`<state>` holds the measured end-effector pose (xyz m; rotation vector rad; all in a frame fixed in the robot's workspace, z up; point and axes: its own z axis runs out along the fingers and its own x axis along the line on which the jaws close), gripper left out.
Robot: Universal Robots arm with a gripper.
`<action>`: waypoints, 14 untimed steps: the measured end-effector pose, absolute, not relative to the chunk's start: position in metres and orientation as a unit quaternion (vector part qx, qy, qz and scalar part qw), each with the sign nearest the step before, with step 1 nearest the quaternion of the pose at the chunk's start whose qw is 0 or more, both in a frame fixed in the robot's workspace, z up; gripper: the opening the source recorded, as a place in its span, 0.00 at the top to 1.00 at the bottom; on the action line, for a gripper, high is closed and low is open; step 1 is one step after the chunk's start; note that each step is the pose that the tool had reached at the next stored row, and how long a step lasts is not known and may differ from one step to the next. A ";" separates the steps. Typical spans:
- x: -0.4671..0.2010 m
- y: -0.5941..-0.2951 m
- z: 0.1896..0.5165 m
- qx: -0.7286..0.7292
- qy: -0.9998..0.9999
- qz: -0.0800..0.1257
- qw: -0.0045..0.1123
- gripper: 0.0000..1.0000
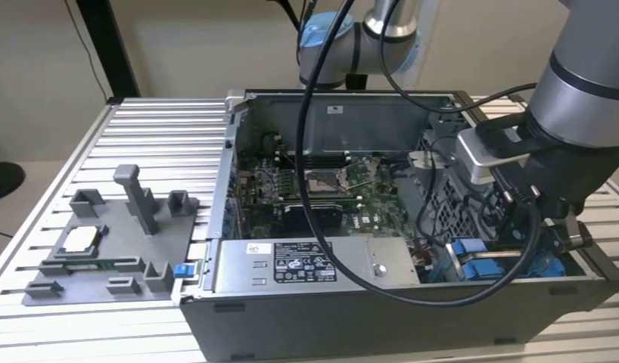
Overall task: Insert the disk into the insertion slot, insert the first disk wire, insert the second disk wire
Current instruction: 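Insert the second disk wire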
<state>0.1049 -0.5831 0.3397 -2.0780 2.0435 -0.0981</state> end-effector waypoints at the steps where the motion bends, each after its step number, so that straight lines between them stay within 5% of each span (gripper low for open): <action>1: 0.105 -0.583 0.340 -0.708 0.696 -0.033 0.112 1.00; 14: 0.107 -0.583 0.338 -0.708 0.696 -0.033 0.112 1.00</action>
